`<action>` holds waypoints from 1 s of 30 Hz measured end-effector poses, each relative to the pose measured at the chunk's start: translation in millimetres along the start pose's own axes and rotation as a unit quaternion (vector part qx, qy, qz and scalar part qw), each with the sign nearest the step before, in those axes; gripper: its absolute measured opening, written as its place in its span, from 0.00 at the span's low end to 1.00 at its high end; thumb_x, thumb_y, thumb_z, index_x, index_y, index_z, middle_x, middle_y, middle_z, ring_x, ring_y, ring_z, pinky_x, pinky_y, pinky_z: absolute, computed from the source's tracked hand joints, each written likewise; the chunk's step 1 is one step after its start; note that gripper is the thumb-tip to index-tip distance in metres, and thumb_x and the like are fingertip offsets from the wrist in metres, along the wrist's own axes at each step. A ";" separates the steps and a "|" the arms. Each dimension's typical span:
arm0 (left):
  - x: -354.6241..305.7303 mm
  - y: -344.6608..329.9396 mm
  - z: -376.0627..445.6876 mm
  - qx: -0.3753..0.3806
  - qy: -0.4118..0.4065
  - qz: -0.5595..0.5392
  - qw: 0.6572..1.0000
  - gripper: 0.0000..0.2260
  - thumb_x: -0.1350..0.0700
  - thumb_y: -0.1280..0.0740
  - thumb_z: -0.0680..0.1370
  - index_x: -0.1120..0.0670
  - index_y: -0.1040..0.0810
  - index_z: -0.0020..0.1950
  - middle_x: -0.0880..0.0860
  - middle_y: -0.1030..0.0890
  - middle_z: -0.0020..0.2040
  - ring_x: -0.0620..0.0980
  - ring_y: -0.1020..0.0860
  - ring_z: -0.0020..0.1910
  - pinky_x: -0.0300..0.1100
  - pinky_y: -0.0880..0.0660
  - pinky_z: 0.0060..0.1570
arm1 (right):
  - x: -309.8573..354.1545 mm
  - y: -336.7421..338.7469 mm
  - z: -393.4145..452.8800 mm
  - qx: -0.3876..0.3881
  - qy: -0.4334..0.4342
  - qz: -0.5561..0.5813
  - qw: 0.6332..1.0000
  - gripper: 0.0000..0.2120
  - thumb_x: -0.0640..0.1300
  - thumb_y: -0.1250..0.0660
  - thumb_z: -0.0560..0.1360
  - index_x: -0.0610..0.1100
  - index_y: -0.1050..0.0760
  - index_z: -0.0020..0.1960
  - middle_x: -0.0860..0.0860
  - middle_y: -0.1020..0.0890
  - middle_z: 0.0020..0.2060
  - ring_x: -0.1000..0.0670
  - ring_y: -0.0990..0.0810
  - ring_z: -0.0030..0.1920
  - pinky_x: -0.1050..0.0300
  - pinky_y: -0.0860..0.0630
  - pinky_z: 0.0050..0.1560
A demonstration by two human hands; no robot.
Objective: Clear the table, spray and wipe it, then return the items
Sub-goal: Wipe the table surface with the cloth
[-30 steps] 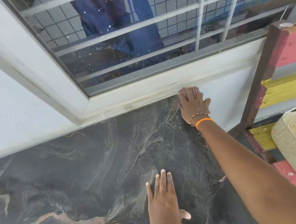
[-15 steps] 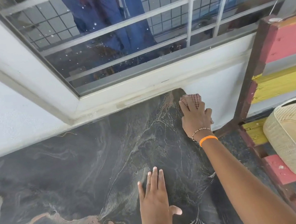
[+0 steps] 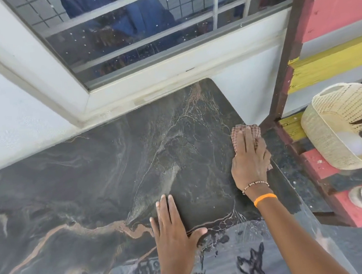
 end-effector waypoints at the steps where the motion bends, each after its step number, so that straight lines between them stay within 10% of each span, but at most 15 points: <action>1: 7.2 1.1 -8.0 0.001 0.007 -0.005 1.000 0.53 0.22 0.65 0.59 0.53 0.65 0.75 0.51 0.62 0.77 0.51 0.62 0.76 0.48 0.64 0.72 | 12.5 -4.0 -5.6 0.012 0.021 0.000 1.000 0.33 0.40 0.40 0.76 0.44 0.52 0.76 0.47 0.51 0.77 0.39 0.47 0.73 0.42 0.40 0.66; 4: 31.0 5.9 -28.7 -0.003 0.035 -0.015 0.999 0.53 0.21 0.68 0.57 0.53 0.65 0.74 0.51 0.61 0.77 0.51 0.62 0.76 0.46 0.64 0.72 | 66.1 -19.5 -29.7 0.032 0.114 -0.010 0.993 0.32 0.40 0.43 0.76 0.45 0.54 0.76 0.49 0.52 0.77 0.40 0.50 0.75 0.44 0.40 0.67; 9: 72.6 14.3 -56.5 -0.008 0.088 -0.025 0.996 0.44 0.41 0.37 0.74 0.53 0.66 0.74 0.51 0.62 0.77 0.50 0.61 0.76 0.49 0.60 0.73 | 176.1 -50.9 -88.1 0.098 0.289 0.028 0.952 0.32 0.38 0.45 0.76 0.44 0.54 0.76 0.49 0.54 0.77 0.40 0.53 0.75 0.43 0.46 0.70; 15: 106.7 10.2 -88.9 0.016 0.111 -0.003 0.994 0.45 0.38 0.39 0.75 0.57 0.67 0.74 0.54 0.62 0.77 0.52 0.60 0.76 0.49 0.59 0.74 | 200.2 -60.7 -173.5 0.137 0.458 0.064 0.876 0.31 0.34 0.45 0.72 0.48 0.43 0.74 0.54 0.45 0.76 0.42 0.46 0.74 0.43 0.44 0.66; 23: 93.2 -8.2 -104.8 0.083 0.023 0.016 0.996 0.47 0.36 0.39 0.74 0.54 0.71 0.73 0.52 0.69 0.75 0.51 0.66 0.75 0.50 0.63 0.73 | 25.6 -16.3 -115.2 0.018 0.181 -0.026 0.983 0.30 0.39 0.41 0.74 0.51 0.44 0.74 0.54 0.46 0.76 0.43 0.43 0.71 0.44 0.38 0.63; 30: 100.8 -15.8 -102.9 0.065 0.004 0.030 0.997 0.46 0.34 0.40 0.73 0.54 0.68 0.74 0.53 0.69 0.75 0.52 0.64 0.76 0.51 0.61 0.73 | -61.7 4.8 -133.8 -0.018 -0.055 -0.035 0.998 0.31 0.41 0.38 0.74 0.48 0.44 0.75 0.45 0.48 0.77 0.38 0.43 0.71 0.40 0.39 0.66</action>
Point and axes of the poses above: each hand's wrist, its own z-axis towards the middle knuckle, its own y-axis out of the back of the hand, x = y × z, the point moved 5 cm from there along z, towards the middle knuckle
